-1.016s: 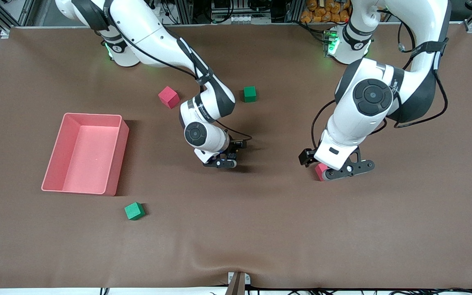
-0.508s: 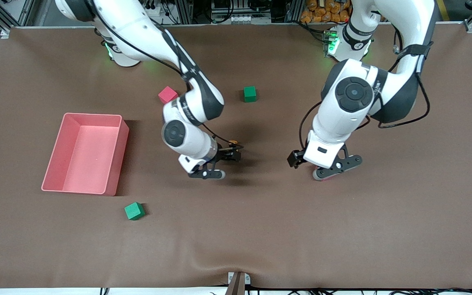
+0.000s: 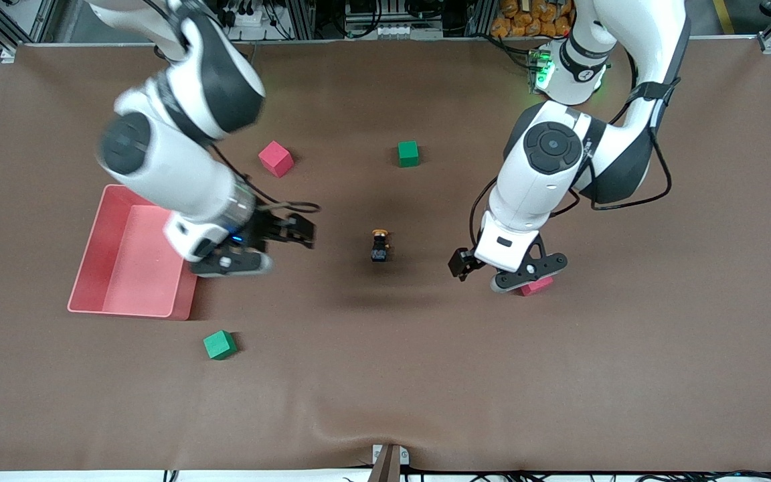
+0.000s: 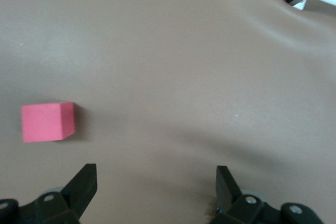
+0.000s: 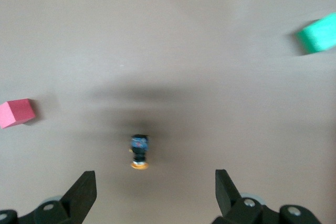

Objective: Place and upright button with both arms
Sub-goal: 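Set the button down, open the right gripper and withdraw it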

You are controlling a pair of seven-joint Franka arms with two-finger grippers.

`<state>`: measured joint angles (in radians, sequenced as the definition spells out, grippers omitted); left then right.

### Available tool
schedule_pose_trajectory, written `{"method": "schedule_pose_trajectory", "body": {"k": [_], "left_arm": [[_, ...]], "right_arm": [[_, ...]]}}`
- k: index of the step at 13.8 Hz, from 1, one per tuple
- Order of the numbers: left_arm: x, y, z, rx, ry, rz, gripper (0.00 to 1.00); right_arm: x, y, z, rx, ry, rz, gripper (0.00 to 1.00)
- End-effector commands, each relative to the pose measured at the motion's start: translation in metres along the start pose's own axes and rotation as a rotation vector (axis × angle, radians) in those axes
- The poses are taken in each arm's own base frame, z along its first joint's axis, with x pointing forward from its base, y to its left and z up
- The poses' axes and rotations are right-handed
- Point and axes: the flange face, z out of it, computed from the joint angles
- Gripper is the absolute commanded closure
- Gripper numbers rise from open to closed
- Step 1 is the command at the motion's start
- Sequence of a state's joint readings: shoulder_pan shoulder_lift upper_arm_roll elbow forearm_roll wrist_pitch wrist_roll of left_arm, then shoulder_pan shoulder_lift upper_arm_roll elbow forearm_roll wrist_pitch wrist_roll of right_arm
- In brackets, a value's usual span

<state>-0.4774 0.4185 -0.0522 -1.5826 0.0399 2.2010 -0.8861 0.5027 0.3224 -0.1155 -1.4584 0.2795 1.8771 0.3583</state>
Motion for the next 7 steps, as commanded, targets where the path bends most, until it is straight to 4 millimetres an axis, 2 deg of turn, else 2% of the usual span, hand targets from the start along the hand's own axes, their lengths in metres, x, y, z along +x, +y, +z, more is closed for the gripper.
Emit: {"method": "schedule_pose_trajectory", "body": {"k": [1, 2, 3, 5, 6, 7], "left_arm": [[-0.008, 0.013, 0.015, -0.003, 0.053, 0.035, 0.0], [-0.009, 0.015, 0.022, 0.009, 0.071, 0.056, 0.0], [-0.016, 0.021, 0.029, 0.01, 0.075, 0.073, 0.0], [-0.032, 0.037, 0.038, -0.016, 0.084, 0.043, 0.0], [-0.04, 0.045, 0.051, -0.026, 0.098, 0.045, 0.0], [-0.058, 0.057, 0.069, -0.023, 0.112, 0.055, 0.0]], "right_arm": [[-0.002, 0.043, -0.057, -0.018, 0.007, 0.023, 0.0], [-0.005, 0.057, -0.08, -0.01, 0.012, 0.016, 0.0], [-0.006, 0.07, -0.094, -0.007, 0.013, 0.011, 0.0], [0.002, 0.115, -0.109, -0.056, 0.002, -0.012, 0.0], [0.005, 0.128, -0.126, -0.062, 0.03, -0.044, 0.0], [0.004, 0.14, -0.143, -0.065, 0.057, -0.062, 0.0]]}}
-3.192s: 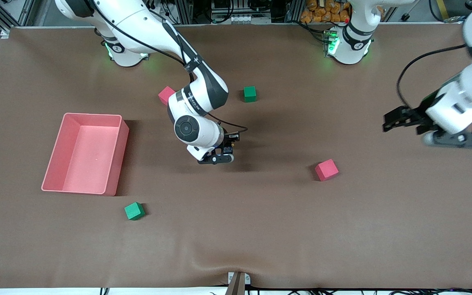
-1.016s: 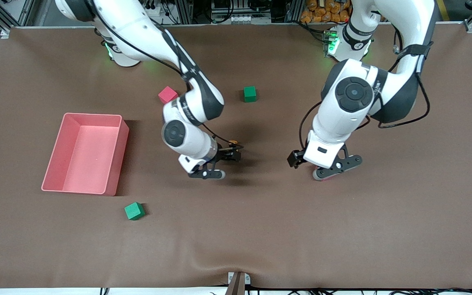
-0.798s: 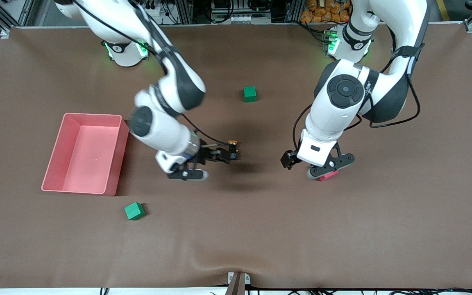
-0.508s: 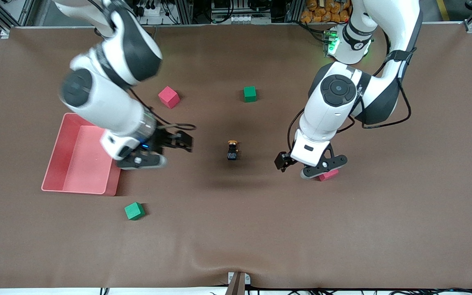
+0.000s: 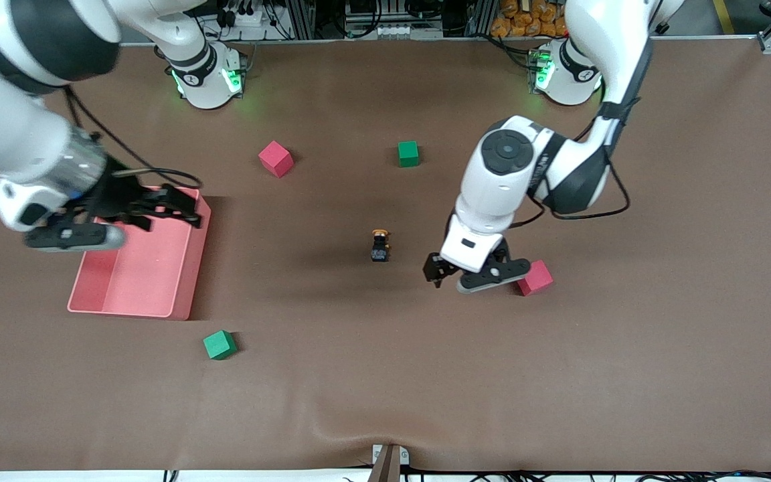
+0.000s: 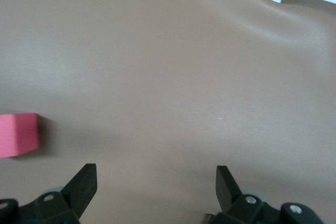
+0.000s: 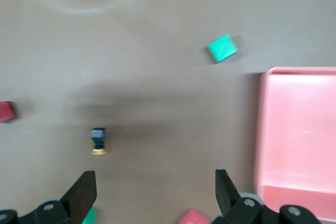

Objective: Place and upright button with both arms
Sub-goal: 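Set the button down, open the right gripper and withdraw it, then lower the left gripper onto the button and grasp it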

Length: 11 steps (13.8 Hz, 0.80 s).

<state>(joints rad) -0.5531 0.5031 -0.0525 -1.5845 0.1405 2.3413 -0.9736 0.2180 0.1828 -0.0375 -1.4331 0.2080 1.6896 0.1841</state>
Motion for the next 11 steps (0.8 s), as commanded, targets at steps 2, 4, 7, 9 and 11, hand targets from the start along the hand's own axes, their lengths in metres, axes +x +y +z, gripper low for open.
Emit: {"method": "schedule_pose_trajectory", "body": {"k": [2, 4, 7, 9, 11], "left_arm": [[-0.041, 0.03, 0.037, 0.029, 0.083, -0.028, 0.0], [-0.056, 0.038, 0.044, 0.058, 0.139, 0.0, 0.0], [-0.075, 0.046, 0.062, 0.079, 0.216, 0.037, 0.01], [-0.1, 0.059, 0.072, 0.061, 0.214, 0.071, 0.03], [-0.122, 0.067, 0.088, 0.041, 0.209, 0.123, 0.05]], "right_arm": [[-0.004, 0.048, -0.051, -0.044, 0.071, -0.026, 0.0], [-0.015, 0.07, -0.076, -0.093, 0.089, -0.038, 0.0], [-0.028, 0.097, -0.093, -0.129, 0.064, -0.003, 0.0], [-0.033, 0.111, -0.1, -0.177, 0.063, 0.002, 0.0], [-0.033, 0.133, -0.103, -0.185, 0.055, -0.047, 0.0]]}}
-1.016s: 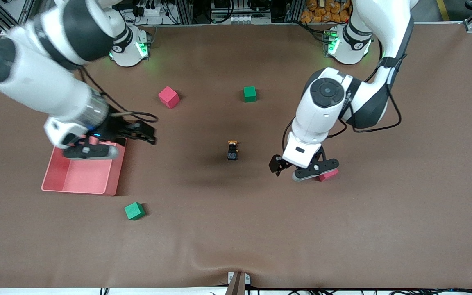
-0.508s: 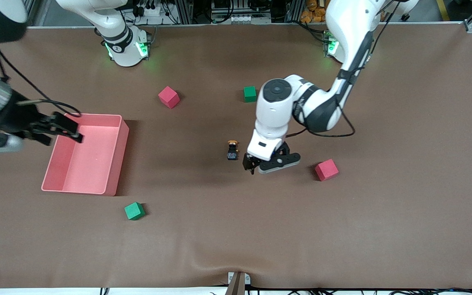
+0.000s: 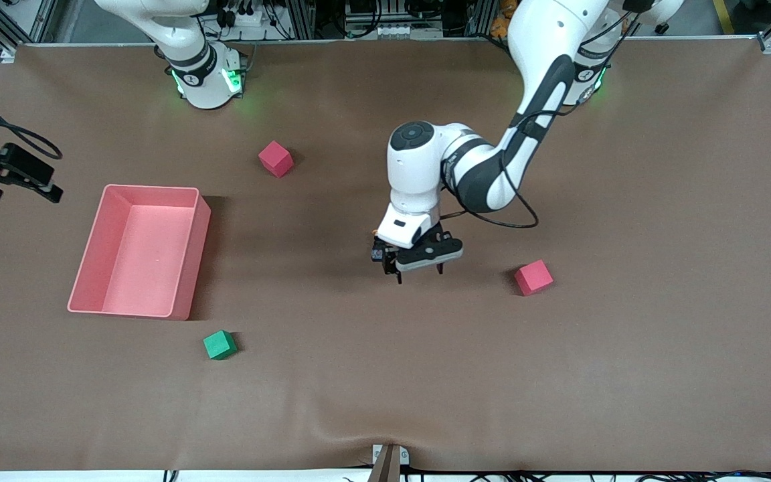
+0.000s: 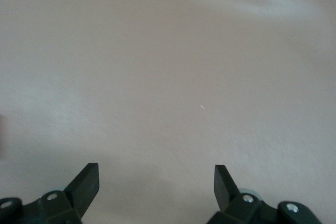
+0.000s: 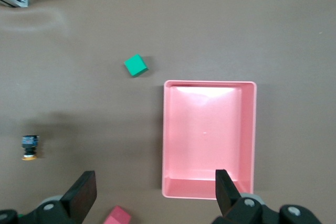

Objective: Place and upright button with both arms
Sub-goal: 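Lower the left gripper onto the button and grasp it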

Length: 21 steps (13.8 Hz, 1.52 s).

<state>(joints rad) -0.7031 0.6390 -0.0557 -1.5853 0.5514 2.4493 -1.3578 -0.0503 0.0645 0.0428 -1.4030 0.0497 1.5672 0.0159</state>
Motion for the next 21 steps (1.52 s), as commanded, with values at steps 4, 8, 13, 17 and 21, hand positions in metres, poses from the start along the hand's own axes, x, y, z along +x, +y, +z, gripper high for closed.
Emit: {"method": "schedule_pose_trajectory", "body": {"k": [4, 8, 13, 17, 21], "left_arm": [[-0.057, 0.03, 0.02, -0.085, 0.03, 0.121, 0.07], [-0.086, 0.031, 0.042, -0.081, 0.052, 0.24, 0.15], [-0.121, 0.035, 0.05, -0.084, 0.038, 0.288, 0.19], [-0.132, 0.038, 0.05, -0.084, 0.035, 0.297, 0.23], [-0.146, 0.034, 0.053, -0.075, 0.057, 0.274, 0.29]], "right_arm": [[-0.008, 0.037, 0.031, -0.026, -0.078, -0.034, 0.0], [-0.011, 0.05, 0.041, -0.025, -0.108, -0.011, 0.0], [-0.017, 0.05, 0.045, -0.021, -0.161, -0.006, 0.0], [-0.019, 0.049, 0.047, -0.02, -0.177, -0.008, 0.0], [-0.02, 0.05, 0.047, -0.024, -0.182, -0.008, 0.0]]}}
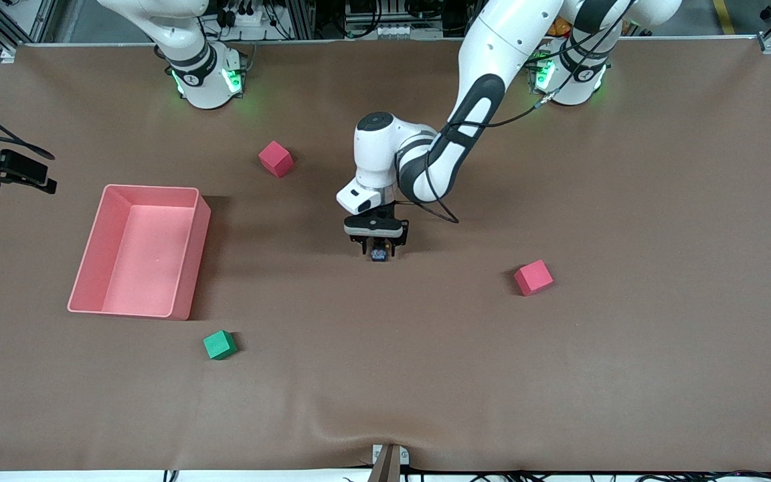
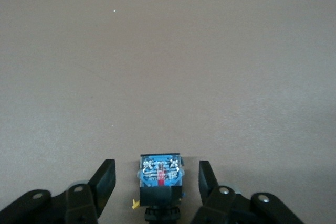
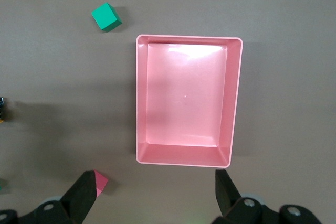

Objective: Place and upright button with both arms
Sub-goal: 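Lower the left gripper onto the button and grasp it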

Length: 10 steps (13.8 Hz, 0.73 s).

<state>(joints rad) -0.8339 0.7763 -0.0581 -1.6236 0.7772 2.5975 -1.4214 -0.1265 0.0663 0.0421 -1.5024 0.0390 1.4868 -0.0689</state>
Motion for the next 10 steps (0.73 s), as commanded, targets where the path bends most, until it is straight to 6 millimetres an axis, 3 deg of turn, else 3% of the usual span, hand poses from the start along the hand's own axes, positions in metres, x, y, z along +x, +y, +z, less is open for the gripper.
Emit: {"method": "schedule_pose_trajectory", "body": {"k": [1, 3, 10], "left_arm": [[-0.0148, 0.0032, -0.0012, -0.009, 0.042, -0.035, 0.29], [-0.0163, 0.0032, -0.0011, -0.011, 0.073, -0.078, 0.3], [-0.0168, 0.0034, -0.0006, -0.013, 0.082, -0.115, 0.34]], "right_arm": [[-0.006, 0.0028, -0.0047, -0.037, -0.001, -0.005, 0.0], [-0.008, -0.0012, -0.0114, -0.105, 0.007, -0.015, 0.0], [-0.0114, -0.0066, -0.0095, -0.072, -0.021, -0.014, 0.0]]}}
